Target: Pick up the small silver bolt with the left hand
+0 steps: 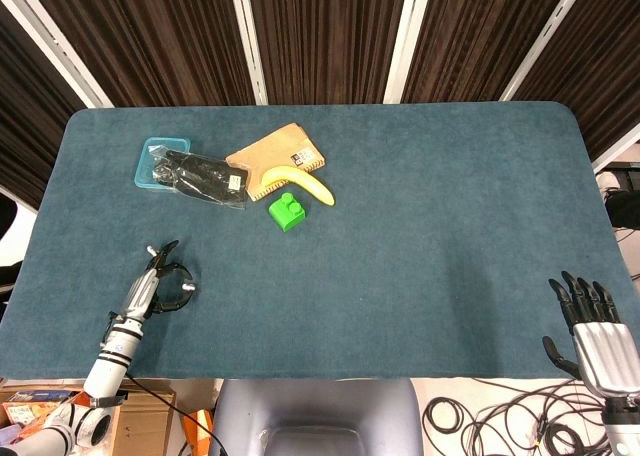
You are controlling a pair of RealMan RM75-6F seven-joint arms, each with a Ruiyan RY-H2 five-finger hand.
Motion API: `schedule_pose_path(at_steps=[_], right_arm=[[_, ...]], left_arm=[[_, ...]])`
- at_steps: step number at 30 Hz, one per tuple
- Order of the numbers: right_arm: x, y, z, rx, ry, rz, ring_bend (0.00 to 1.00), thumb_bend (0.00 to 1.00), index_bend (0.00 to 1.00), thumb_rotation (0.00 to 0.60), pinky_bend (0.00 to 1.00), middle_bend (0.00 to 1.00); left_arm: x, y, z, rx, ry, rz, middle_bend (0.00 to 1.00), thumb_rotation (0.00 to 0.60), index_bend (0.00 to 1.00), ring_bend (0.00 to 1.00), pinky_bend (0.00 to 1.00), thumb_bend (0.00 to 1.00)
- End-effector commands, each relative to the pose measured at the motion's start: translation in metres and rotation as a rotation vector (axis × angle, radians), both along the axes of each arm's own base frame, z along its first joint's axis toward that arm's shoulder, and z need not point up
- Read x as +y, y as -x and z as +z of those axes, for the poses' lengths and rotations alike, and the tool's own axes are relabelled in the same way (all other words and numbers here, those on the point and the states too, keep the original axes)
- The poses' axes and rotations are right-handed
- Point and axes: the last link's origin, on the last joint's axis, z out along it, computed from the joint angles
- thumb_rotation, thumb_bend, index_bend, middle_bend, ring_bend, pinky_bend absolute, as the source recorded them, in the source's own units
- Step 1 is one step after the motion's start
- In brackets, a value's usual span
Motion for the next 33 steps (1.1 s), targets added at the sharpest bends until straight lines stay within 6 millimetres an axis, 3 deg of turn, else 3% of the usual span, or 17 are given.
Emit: schedule_pose_path(at_steps=[1, 9, 13, 17, 19, 20, 23, 26, 33], right_arm=[[0.0, 0.0, 0.0, 0.002, 0.001, 0.001, 0.0, 0.29, 0.0, 0.6, 0.0, 0.0], [0.0, 0.0, 0.001, 0.0, 0.002, -0.001, 0.0, 0.29, 0.0, 0.6, 0.0, 0.0], [0.0, 0.0, 0.001, 0.001, 0.004, -0.001, 0.0, 0.29, 0.0, 0.6, 0.0, 0.0], [0.0, 0.0, 0.001, 0.001, 0.005, 0.001, 0.0, 0.29, 0.0, 0.6, 0.0, 0.0], [0.001, 0.0, 0.002, 0.001, 0.009, 0.002, 0.0, 0.29, 0.0, 0.6, 0.0, 0.0], [0.002, 0.0, 0.002, 0.002, 0.015, 0.002, 0.0, 0.29, 0.0, 0.6, 0.0, 0.0], [0.002, 0.0, 0.001, 0.01, 0.019, 0.001, 0.0, 0.29, 0.0, 0.6, 0.0, 0.0], [0.002, 0.0, -0.001, 0.021, 0.021, 0.001, 0.0, 0.29, 0.0, 0.6, 0.0, 0.0], [0.002, 0.0, 0.0, 0.021, 0.026, 0.002, 0.0, 0.29, 0.0, 0.6, 0.0, 0.0]], left_arm=[[0.001, 0.001, 0.002, 0.001, -0.002, 0.002, 0.02, 0.6, 0.49, 0.0, 0.0, 0.32], [-0.004, -0.004, 0.007, -0.009, -0.016, -0.039, 0.01, 0.6, 0.45, 0.0, 0.0, 0.33], [-0.02, -0.012, 0.024, 0.037, -0.067, -0.146, 0.0, 0.6, 0.25, 0.0, 0.0, 0.34], [-0.029, -0.012, 0.035, 0.081, -0.078, -0.187, 0.0, 0.6, 0.14, 0.0, 0.0, 0.34], [-0.048, -0.009, 0.058, 0.189, -0.103, -0.24, 0.0, 0.6, 0.04, 0.0, 0.0, 0.34], [-0.077, 0.002, 0.09, 0.363, -0.163, -0.272, 0.0, 0.6, 0.03, 0.0, 0.0, 0.34], [-0.118, -0.001, 0.121, 0.557, -0.237, -0.219, 0.0, 0.6, 0.01, 0.0, 0.0, 0.34], [-0.132, -0.003, 0.13, 0.643, -0.249, -0.146, 0.0, 0.6, 0.0, 0.0, 0.0, 0.34], [-0.137, -0.015, 0.133, 0.71, -0.283, -0.182, 0.0, 0.6, 0.0, 0.0, 0.0, 0.33]])
